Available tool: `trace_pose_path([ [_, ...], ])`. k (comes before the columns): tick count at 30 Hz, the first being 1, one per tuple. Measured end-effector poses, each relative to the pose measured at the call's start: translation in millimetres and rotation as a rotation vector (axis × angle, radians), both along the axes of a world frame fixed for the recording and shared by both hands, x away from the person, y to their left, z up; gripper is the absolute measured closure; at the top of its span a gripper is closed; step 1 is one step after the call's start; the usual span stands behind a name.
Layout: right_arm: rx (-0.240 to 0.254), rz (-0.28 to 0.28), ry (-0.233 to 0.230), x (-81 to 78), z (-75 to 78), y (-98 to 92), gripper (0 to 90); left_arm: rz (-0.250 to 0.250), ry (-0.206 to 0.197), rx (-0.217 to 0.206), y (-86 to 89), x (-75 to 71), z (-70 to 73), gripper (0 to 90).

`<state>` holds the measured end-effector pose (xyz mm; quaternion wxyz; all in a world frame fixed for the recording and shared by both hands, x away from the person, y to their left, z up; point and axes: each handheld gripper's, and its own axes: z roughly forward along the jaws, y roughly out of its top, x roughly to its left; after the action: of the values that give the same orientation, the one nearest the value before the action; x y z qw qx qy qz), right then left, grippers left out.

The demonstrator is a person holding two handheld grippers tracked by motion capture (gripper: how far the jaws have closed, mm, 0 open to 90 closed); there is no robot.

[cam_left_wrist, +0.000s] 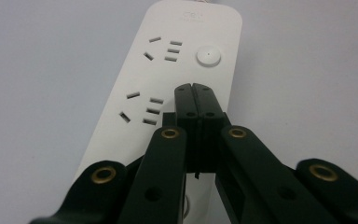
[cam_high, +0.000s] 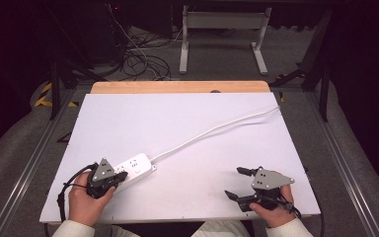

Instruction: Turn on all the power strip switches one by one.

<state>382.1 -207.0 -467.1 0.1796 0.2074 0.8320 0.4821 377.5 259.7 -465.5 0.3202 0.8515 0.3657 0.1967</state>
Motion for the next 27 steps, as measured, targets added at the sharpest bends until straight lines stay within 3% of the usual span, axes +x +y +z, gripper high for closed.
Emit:
trace_pose_path([
  [3, 0.001, 0.002, -0.001, -0.4, 0.3, 0.2, 18.4, 0.009, -0.007, -0.011, 2.1, 0.5, 0.2, 90.0],
  [4, 0.0, 0.004, -0.006, -0.3, 0.4, 0.0, 18.4, 0.012, -0.017, -0.048, 4.6, -0.6, 1.1, 90.0],
  [5, 0.001, 0.002, -0.002, -0.6, 0.7, -0.3, 18.4, 0.012, -0.017, -0.048, 4.6, -0.6, 1.1, 90.0],
  [6, 0.005, 0.001, -0.007, -0.1, 0.8, -0.9, 18.4, 0.008, -0.056, -0.095, 8.2, -2.2, 10.3, 90.0],
  [8, 0.006, -0.003, -0.004, 0.7, 0.8, -1.7, 18.4, 0.011, -0.094, -0.12, 10.6, -2.9, 21.2, 90.0],
  [10, 0.006, -0.003, 0.001, 1.3, 0.1, -1.2, 18.4, 0.007, -0.097, -0.128, 10.2, -1.7, 22.0, 90.0],
  [12, 0.004, -0.002, 0.001, 1.3, 0.0, -0.5, 18.4, -0.005, -0.066, -0.101, 5.2, 1.3, 14.4, 90.0],
  [21, 0.003, -0.002, -0.001, 0.5, 0.4, -1.3, 18.4, -0.02, -0.079, -0.126, -1.5, -1.4, 21.2, 90.0],
  [27, 0.004, -0.001, -0.004, 0.6, 0.5, -0.8, 18.4, -0.052, -0.064, -0.132, -16.7, 8.4, 21.1, 90.0],
])
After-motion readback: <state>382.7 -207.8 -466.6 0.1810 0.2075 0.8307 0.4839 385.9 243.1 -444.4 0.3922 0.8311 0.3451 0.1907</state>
